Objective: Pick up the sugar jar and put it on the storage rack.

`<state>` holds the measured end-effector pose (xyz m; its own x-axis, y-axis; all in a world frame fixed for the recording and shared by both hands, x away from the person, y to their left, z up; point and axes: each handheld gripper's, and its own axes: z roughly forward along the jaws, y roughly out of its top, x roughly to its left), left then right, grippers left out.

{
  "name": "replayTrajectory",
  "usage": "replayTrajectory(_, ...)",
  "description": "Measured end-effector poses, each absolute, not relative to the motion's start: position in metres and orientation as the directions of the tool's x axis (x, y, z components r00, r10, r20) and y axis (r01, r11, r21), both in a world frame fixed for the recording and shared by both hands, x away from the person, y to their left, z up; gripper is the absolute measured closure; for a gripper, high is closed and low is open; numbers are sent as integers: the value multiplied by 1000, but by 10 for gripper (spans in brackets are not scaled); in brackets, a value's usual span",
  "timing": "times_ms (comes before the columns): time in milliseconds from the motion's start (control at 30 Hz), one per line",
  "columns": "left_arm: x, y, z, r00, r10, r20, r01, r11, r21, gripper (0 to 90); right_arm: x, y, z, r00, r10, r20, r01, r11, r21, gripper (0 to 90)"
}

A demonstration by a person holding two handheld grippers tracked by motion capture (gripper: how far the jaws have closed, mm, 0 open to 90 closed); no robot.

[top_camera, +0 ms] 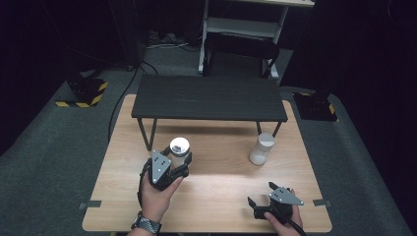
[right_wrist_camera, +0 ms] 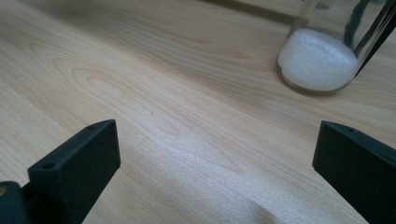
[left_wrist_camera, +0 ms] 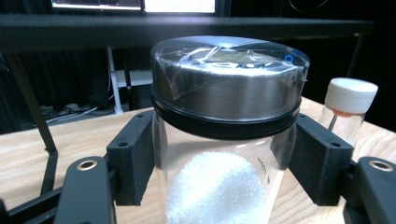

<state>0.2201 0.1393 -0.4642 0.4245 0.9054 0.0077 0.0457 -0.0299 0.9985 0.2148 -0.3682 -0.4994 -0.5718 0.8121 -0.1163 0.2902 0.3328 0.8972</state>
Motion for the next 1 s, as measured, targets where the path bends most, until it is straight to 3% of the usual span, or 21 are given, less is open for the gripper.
replayTrajectory(1000, 241, 131, -401, 417, 908, 37, -1, -40, 999, 310, 215, -369, -499, -569, 814, -115, 297, 334, 895, 0)
